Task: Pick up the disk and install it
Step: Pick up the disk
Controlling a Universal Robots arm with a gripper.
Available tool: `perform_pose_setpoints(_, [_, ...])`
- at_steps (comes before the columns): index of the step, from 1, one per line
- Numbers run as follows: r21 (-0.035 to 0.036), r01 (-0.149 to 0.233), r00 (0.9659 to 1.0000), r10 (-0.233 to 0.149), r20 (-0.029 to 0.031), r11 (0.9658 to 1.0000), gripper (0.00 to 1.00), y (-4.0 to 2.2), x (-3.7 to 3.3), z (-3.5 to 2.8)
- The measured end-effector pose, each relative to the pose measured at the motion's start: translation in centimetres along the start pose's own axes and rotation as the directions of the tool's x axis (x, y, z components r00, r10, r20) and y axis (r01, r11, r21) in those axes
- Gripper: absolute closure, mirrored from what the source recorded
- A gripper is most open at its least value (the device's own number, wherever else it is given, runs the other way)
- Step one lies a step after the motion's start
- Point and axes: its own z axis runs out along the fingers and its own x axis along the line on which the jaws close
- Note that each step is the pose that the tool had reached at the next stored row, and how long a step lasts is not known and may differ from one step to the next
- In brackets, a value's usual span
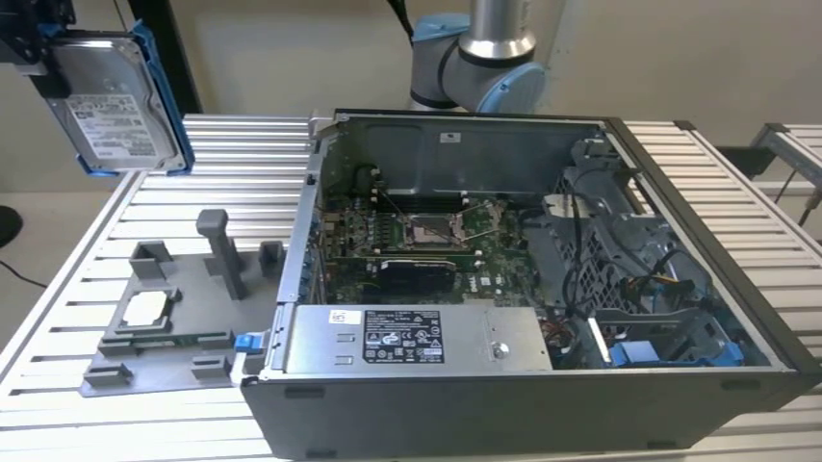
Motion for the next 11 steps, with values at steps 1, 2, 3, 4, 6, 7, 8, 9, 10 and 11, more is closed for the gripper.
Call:
perform_pose_setpoints(1, [0.0001,0.0,1.0,0.0,0.0,1.0,1.0,0.0,-0.01,-0.17])
perform_pose_setpoints(2, [0.0001,0.0,1.0,0.0,0.0001,1.0,1.0,0.01,-0.01,-0.34])
perform_pose_setpoints(3, [0.0002,0.0,1.0,0.0,0.0001,1.0,1.0,0.01,-0.02,-0.51])
perform_pose_setpoints(4, [0.0003,0.0,1.0,0.0,0.0001,1.0,1.0,0.01,-0.02,-0.67])
perform_pose_setpoints(6, [0.0012,0.0,1.0,0.0,0.0001,1.0,1.0,0.01,-0.03,-0.94])
perform_pose_setpoints(7, [0.0012,0.0,1.0,0.0,0.0,1.0,1.0,0.01,-0.04,-1.1])
perform_pose_setpoints(8, [0.0013,0.0,1.0,0.0,0.0,1.0,1.0,0.01,-0.04,-1.3])
perform_pose_setpoints(9, [0.0014,0.0,1.0,0.0,0.0,1.0,1.0,0.02,-0.05,-1.51])
perform_pose_setpoints(10, [0.0014,0.0,1.0,0.0,0.0,1.0,1.0,0.02,-0.07,-1.68])
perform_pose_setpoints(11, [0.0014,0.0,1.0,0.0,0.0,1.0,1.0,0.03,-0.07,-1.77])
